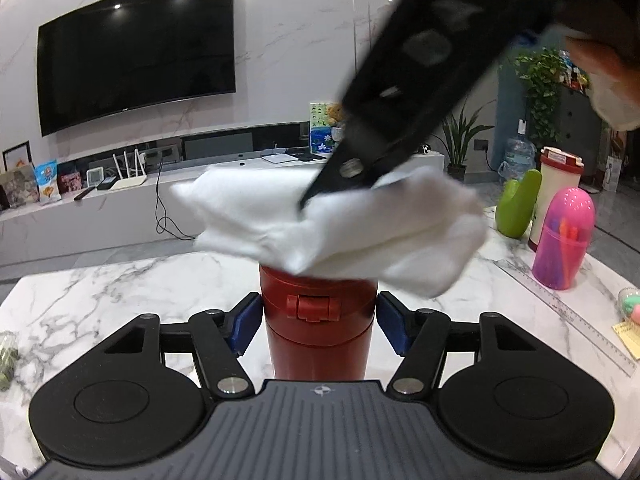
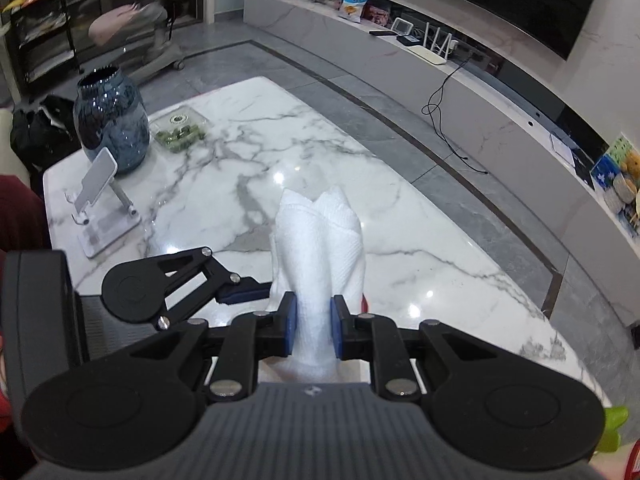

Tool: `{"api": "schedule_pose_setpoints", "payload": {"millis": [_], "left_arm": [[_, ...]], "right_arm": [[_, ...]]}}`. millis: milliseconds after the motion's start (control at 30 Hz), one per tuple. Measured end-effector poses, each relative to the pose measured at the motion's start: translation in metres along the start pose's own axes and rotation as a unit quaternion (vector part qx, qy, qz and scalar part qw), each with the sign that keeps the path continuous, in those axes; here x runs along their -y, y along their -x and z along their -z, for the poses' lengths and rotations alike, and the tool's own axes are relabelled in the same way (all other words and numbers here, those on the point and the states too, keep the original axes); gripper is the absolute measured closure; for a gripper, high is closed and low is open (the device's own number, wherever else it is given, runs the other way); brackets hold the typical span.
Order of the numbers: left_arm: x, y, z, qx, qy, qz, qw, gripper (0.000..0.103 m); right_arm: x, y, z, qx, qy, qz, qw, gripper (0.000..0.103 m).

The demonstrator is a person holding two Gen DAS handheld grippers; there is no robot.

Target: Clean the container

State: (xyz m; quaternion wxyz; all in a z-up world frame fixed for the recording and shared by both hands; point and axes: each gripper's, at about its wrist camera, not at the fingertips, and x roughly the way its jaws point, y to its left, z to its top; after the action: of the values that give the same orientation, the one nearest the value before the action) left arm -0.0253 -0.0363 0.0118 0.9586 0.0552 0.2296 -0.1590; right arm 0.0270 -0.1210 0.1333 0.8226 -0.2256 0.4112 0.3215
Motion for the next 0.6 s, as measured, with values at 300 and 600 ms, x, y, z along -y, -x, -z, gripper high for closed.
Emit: {"api": "schedule_pose_setpoints", "payload": {"millis": [300, 600], "left_arm": [[-0.002, -0.001, -0.002, -0.007, 0.004, -0.006, 1.0, 0.043], [-0.008, 0.0, -0.003, -0.015, 0.021, 0.004, 0.9997, 0.043]], "right_arm": [[0.005, -0.016, -0.014, 0.0, -0.011, 0.012, 1.0, 0.083], [0.008, -0.005, 0.006, -0.013, -0.028, 0.027, 0.999, 0.083]]}}
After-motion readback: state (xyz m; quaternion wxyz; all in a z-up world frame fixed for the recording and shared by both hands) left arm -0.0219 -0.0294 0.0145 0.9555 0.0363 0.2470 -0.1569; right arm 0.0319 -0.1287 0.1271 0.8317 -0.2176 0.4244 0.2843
